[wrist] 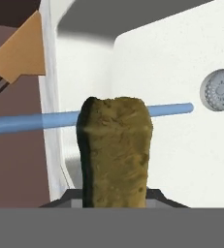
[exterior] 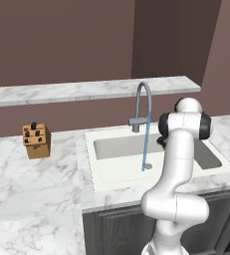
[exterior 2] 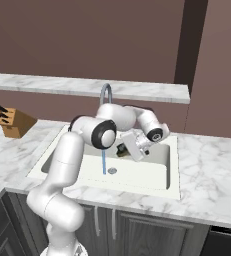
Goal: Soak the sponge with water for a few seconds and then drop it inside the sink.
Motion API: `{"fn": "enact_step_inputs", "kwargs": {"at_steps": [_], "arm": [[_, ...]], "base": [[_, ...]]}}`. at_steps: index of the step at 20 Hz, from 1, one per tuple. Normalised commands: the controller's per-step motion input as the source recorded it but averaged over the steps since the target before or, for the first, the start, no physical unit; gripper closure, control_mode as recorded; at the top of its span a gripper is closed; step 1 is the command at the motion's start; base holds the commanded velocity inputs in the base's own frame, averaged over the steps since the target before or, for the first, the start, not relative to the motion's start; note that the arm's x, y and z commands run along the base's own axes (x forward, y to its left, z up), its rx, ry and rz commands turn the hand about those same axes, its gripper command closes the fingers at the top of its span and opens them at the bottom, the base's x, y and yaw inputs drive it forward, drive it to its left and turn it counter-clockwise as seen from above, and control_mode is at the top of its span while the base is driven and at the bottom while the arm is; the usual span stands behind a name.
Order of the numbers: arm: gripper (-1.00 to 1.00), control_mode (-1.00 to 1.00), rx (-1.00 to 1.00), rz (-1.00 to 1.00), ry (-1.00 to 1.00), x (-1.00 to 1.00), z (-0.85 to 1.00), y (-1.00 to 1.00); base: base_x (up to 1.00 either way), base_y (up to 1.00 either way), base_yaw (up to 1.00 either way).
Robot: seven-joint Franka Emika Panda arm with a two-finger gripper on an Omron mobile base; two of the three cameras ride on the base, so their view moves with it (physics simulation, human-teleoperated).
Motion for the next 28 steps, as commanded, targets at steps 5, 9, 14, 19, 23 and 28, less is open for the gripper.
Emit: {"fn": "enact_step_inputs", "kwargs": {"at_steps": [5,9,14,19,23,28], "arm": [[1.0,-1.0,-0.12,0.02,0.0,0.25,0.0,-0.04],[1.0,-1.0,-0.18,0.05,0.0,0.3,0.0,-0.14],[1.0,-1.0,-0.2,0.04,0.0,0.35,-0.01,-0.22],[1.0,-1.0,-0.14,0.04,0.0,0.35,-0.17,-0.27],[1.0,-1.0,-0.03,0.05,-0.06,0.27,-0.47,-0.3],[1.0,-1.0,0.0,0.04,-0.04,0.22,-0.49,-0.21]], "base": [[0.0,0.0,0.0],[0.0,0.0,0.0],[0.0,0.0,0.0],[0.0,0.0,0.0],[0.0,0.0,0.0],[0.0,0.0,0.0]]}}
